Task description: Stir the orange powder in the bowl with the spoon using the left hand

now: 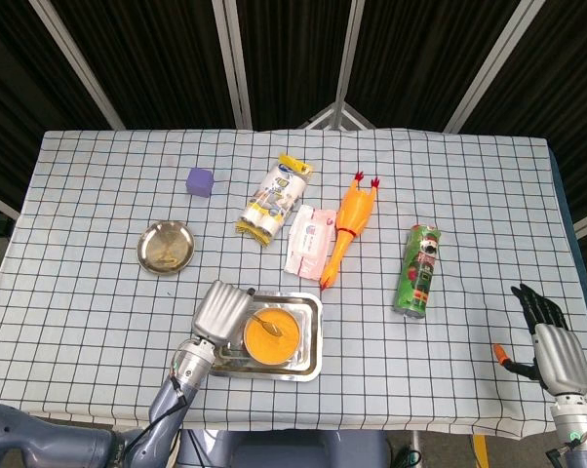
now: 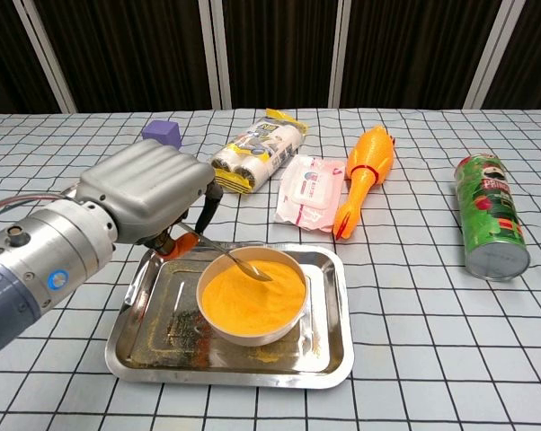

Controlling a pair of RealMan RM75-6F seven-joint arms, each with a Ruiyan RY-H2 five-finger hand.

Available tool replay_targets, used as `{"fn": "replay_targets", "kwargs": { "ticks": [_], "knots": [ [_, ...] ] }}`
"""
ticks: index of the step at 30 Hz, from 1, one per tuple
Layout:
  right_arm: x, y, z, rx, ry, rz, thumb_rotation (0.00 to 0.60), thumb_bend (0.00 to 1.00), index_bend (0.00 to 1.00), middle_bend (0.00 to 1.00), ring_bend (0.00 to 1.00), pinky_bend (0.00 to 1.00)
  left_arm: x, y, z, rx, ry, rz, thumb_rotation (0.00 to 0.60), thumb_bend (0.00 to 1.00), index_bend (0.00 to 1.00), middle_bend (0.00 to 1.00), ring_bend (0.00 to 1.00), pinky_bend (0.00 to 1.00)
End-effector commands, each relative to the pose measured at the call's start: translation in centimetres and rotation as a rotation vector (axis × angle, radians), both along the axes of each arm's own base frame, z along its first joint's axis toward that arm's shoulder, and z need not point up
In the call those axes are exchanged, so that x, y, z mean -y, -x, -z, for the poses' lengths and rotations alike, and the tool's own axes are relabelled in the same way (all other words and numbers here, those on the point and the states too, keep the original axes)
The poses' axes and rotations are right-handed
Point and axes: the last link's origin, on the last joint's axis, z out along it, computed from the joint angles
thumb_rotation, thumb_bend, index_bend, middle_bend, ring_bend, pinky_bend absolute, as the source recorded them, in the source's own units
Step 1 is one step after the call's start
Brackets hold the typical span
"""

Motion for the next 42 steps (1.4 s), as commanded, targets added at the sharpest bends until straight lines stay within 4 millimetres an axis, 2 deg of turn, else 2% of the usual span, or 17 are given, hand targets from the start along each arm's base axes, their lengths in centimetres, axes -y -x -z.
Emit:
{"fn": "replay_targets", "kwargs": {
  "ticks": [1, 6, 14, 22, 29, 42],
  "knots": [
    [0.0, 0.0, 0.0, 0.000, -0.001, 0.001, 0.600, 0.37, 0.00, 0.00, 0.00, 0.00, -0.1, 0.2, -0.7, -0.046, 0.008, 0.013, 0.600, 0.77, 0.78, 1.00, 0.98, 0.96],
    [0.0, 0.0, 0.0, -0.002, 0.000, 0.000, 0.600, 0.37, 0.00, 0.00, 0.00, 0.00, -0.3, 0.2, -1.6, -0.117, 0.030, 0.029, 0.600, 0.77, 0.79, 1.00, 0.98, 0.96],
    [0.0, 0.0, 0.0, -0.002, 0.002, -0.001, 0.600, 0.37, 0.00, 0.00, 0.00, 0.00, -0.2, -0.9, -1.9, -0.211, 0.084, 0.037, 0.600, 0.77, 0.79, 1.00, 0.98, 0.96],
    [0.0, -0.1, 0.0, 0.001, 0.002, -0.003, 0.600, 0.37, 0.00, 0.00, 0.00, 0.00, 0.4, -2.7, -1.2, -0.323, 0.112, 0.021, 0.600, 0.78, 0.80, 1.00, 0.98, 0.96],
    [0.0, -0.1, 0.0, 0.004, 0.000, -0.002, 0.600, 0.37, 0.00, 0.00, 0.00, 0.00, 0.6, -3.9, -0.3, -0.355, 0.132, -0.016, 0.600, 0.78, 0.80, 1.00, 0.98, 0.96],
    [0.1, -0.1, 0.0, 0.011, -0.002, -0.001, 0.600, 0.37, 0.00, 0.00, 0.00, 0.00, -0.6, -4.6, 1.0, -0.353, 0.086, -0.121, 0.600, 0.79, 0.80, 1.00, 0.99, 0.98]
  ]
}}
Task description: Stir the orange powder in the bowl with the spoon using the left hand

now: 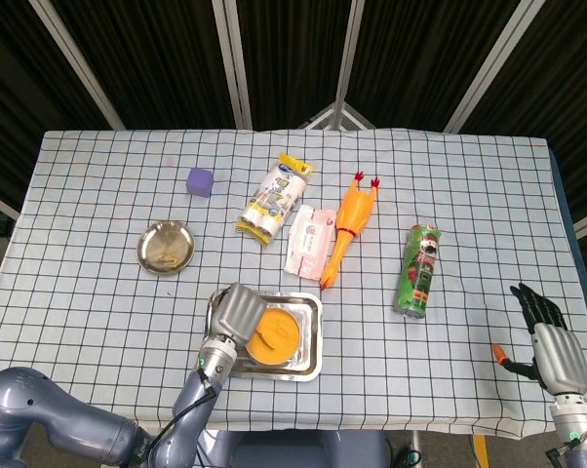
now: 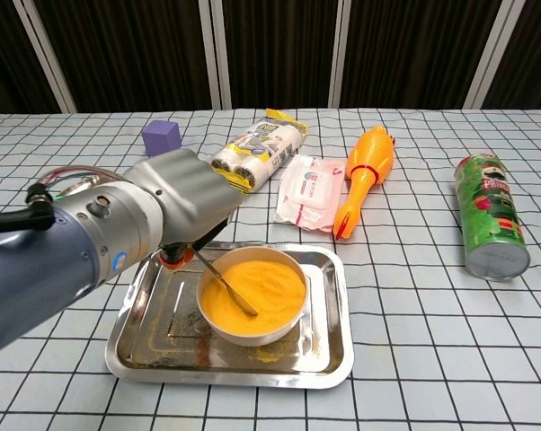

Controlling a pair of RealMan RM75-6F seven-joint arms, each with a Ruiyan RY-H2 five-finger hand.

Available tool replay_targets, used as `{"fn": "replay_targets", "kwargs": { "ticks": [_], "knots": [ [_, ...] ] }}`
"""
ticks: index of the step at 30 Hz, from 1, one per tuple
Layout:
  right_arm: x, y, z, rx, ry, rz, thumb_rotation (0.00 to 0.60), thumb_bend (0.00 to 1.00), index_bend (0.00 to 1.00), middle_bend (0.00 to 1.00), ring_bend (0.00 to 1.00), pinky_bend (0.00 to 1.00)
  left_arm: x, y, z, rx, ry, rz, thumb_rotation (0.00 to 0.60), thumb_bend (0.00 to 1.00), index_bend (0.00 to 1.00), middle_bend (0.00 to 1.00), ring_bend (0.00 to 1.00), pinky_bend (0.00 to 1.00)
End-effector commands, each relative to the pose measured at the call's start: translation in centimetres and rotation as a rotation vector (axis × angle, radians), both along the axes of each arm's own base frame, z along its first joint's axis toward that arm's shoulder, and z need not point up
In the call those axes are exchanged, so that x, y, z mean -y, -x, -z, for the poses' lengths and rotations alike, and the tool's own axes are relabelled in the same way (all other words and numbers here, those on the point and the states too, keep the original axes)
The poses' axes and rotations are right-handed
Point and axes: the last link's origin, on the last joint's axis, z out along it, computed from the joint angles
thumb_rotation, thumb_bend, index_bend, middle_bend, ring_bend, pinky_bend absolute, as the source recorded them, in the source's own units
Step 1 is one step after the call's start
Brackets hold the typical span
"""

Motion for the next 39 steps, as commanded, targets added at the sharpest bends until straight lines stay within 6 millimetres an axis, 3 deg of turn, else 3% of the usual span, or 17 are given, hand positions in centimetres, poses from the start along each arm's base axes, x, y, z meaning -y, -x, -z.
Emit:
{"fn": "replay_targets", "kwargs": {
  "ticks": [1, 16, 27, 39],
  "knots": [
    [0.0, 0.0, 0.0, 0.001, -0.001, 0.000, 0.600, 0.37, 0.00, 0.00, 0.00, 0.00, -0.3, -0.2, 0.3, 0.012, -0.013, -0.030, 0.600, 0.79, 0.80, 1.00, 0.99, 0.98],
    [0.0, 0.0, 0.0, 0.004, -0.005, -0.001, 0.600, 0.37, 0.00, 0.00, 0.00, 0.00, -1.0, -1.1, 0.9, 0.113, -0.084, -0.071, 0.600, 0.80, 0.81, 1.00, 1.00, 0.99],
    [-0.1, -0.1, 0.1, 0.007, -0.006, 0.001, 0.600, 0.37, 0.00, 0.00, 0.00, 0.00, -0.9, -1.1, -0.1, 0.127, -0.090, -0.068, 0.600, 0.80, 0.81, 1.00, 1.00, 0.99],
    [0.0, -0.1, 0.1, 0.012, -0.009, 0.008, 0.600, 0.37, 0.00, 0.00, 0.00, 0.00, 0.7, -0.9, -2.1, 0.086, -0.032, -0.080, 0.600, 0.80, 0.81, 1.00, 1.00, 0.99]
  ]
}}
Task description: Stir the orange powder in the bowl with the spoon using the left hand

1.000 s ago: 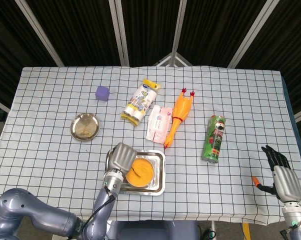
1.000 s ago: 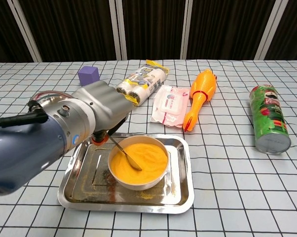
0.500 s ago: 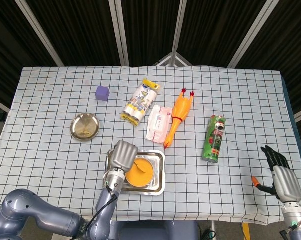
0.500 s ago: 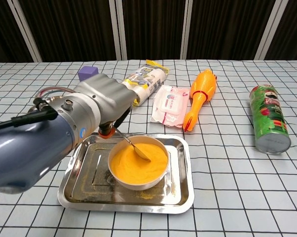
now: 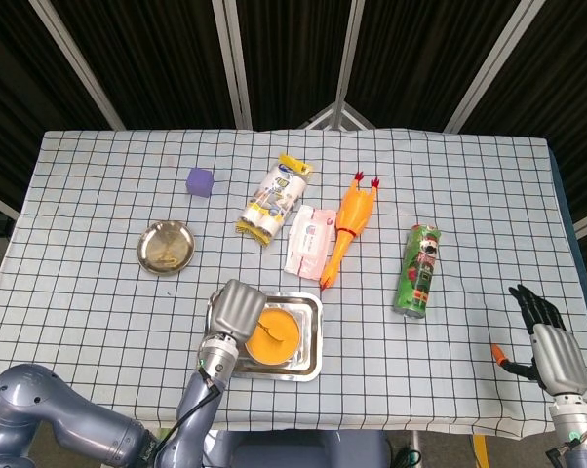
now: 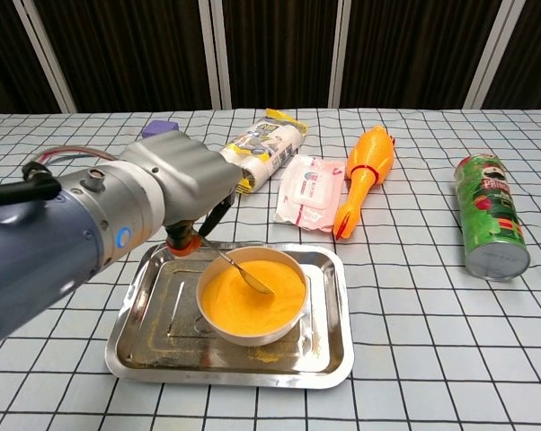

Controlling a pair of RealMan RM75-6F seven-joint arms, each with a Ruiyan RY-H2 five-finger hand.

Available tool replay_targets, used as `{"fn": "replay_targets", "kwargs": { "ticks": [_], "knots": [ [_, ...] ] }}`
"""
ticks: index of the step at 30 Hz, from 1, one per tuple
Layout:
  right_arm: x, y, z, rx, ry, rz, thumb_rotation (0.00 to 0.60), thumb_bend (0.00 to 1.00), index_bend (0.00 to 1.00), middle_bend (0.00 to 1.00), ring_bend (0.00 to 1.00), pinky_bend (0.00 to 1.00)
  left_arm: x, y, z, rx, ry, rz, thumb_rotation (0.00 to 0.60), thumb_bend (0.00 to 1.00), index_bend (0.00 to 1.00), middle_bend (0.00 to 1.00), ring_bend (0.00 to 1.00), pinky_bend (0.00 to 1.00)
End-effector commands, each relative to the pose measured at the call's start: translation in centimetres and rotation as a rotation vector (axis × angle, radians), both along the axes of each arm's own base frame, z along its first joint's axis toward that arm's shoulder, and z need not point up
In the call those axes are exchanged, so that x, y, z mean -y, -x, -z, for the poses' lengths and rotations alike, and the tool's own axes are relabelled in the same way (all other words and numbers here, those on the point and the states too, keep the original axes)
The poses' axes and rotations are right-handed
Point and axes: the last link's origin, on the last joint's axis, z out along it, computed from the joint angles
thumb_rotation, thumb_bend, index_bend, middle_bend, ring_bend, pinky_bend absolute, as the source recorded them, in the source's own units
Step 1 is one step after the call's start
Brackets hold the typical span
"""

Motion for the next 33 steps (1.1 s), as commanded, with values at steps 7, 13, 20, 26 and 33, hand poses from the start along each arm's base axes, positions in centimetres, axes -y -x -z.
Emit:
{"fn": "replay_targets", "kwargs": {
  "ticks": [7, 13, 20, 26, 33],
  "knots": [
    [0.0, 0.0, 0.1, 0.002, -0.001, 0.004, 0.600, 0.37, 0.00, 0.00, 0.00, 0.00, 1.0, 1.1, -1.4, -0.052, 0.030, -0.042, 0.600, 0.80, 0.81, 1.00, 1.00, 0.99],
    [0.0, 0.0, 0.0, 0.004, 0.002, 0.009, 0.600, 0.37, 0.00, 0.00, 0.00, 0.00, 1.1, 1.7, -1.2, -0.060, 0.055, -0.093, 0.600, 0.80, 0.81, 1.00, 1.00, 0.99],
    [0.1, 0.0, 0.0, 0.006, 0.001, 0.009, 0.600, 0.37, 0.00, 0.00, 0.00, 0.00, 0.9, 1.2, -0.2, -0.046, 0.070, -0.116, 0.600, 0.80, 0.81, 1.00, 1.00, 0.99],
    [0.1, 0.1, 0.0, 0.011, 0.002, 0.012, 0.600, 0.37, 0.00, 0.00, 0.00, 0.00, 0.1, 0.2, 0.7, -0.062, 0.044, -0.120, 0.600, 0.80, 0.81, 1.00, 1.00, 0.99],
    [0.2, 0.1, 0.0, 0.016, 0.000, 0.012, 0.600, 0.37, 0.00, 0.00, 0.00, 0.00, -0.7, -0.6, 1.2, -0.076, 0.021, -0.128, 0.600, 0.80, 0.81, 1.00, 1.00, 0.99]
  ]
}}
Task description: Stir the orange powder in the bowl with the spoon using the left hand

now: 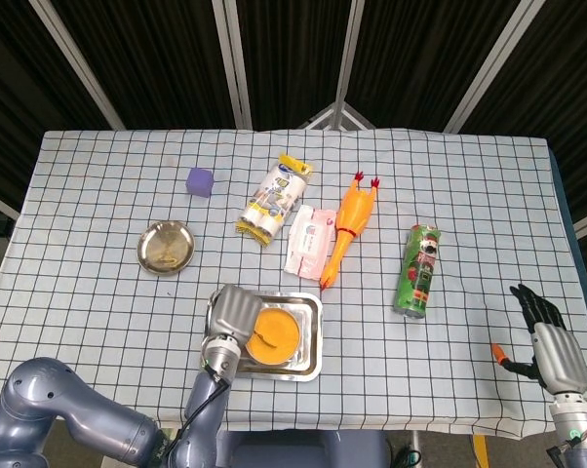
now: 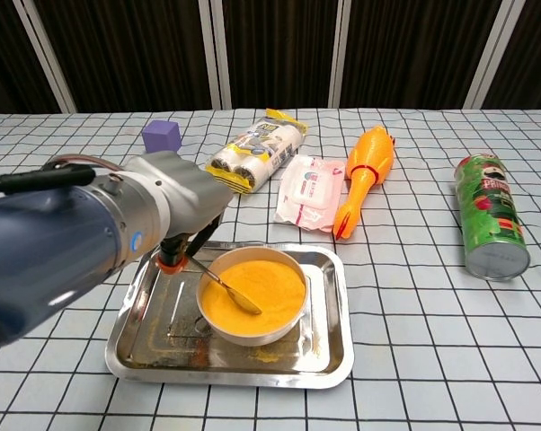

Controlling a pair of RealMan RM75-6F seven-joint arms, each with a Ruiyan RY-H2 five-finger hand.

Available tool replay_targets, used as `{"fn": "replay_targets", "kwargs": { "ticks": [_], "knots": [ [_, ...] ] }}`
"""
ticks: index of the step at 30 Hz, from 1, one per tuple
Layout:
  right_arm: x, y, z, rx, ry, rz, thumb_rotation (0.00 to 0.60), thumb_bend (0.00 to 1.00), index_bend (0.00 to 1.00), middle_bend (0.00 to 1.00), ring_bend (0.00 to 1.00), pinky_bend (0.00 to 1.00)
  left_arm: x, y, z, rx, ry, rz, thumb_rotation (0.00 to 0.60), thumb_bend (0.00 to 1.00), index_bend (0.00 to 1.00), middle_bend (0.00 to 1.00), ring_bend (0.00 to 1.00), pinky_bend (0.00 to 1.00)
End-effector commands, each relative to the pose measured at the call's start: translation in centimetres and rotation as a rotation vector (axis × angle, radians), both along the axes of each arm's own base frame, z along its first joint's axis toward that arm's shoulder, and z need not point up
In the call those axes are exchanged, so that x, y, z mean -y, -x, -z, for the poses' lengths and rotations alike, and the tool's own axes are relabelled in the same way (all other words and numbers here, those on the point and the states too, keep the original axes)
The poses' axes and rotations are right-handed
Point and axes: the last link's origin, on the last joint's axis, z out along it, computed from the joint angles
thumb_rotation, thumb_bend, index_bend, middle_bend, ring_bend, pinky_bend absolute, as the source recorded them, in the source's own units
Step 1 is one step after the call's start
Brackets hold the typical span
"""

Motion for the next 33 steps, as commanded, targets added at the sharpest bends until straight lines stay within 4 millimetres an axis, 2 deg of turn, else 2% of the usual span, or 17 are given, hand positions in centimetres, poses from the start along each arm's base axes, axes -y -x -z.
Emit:
{"fn": "replay_targets", "kwargs": {
  "ticks": [1, 13, 26, 33],
  "knots": [
    [0.0, 0.0, 0.0, 0.001, 0.000, 0.000, 0.600, 0.37, 0.00, 0.00, 0.00, 0.00, -0.3, -0.3, 0.2, 0.000, -0.010, -0.003, 0.600, 0.80, 0.81, 1.00, 1.00, 0.99],
    [0.0, 0.0, 0.0, 0.002, -0.003, 0.000, 0.600, 0.37, 0.00, 0.00, 0.00, 0.00, -1.1, -0.7, -0.6, 0.057, -0.077, 0.029, 0.600, 0.80, 0.81, 1.00, 1.00, 0.99],
    [-0.1, -0.1, 0.0, -0.001, -0.003, -0.002, 0.600, 0.37, 0.00, 0.00, 0.00, 0.00, -0.8, -0.5, -1.7, 0.078, -0.060, 0.042, 0.600, 0.80, 0.81, 1.00, 1.00, 0.99],
    [-0.1, -0.1, 0.0, 0.002, -0.002, 0.002, 0.600, 0.37, 0.00, 0.00, 0.00, 0.00, -1.3, -0.4, -1.3, 0.064, -0.091, 0.076, 0.600, 0.80, 0.81, 1.00, 1.00, 0.99]
  ]
}}
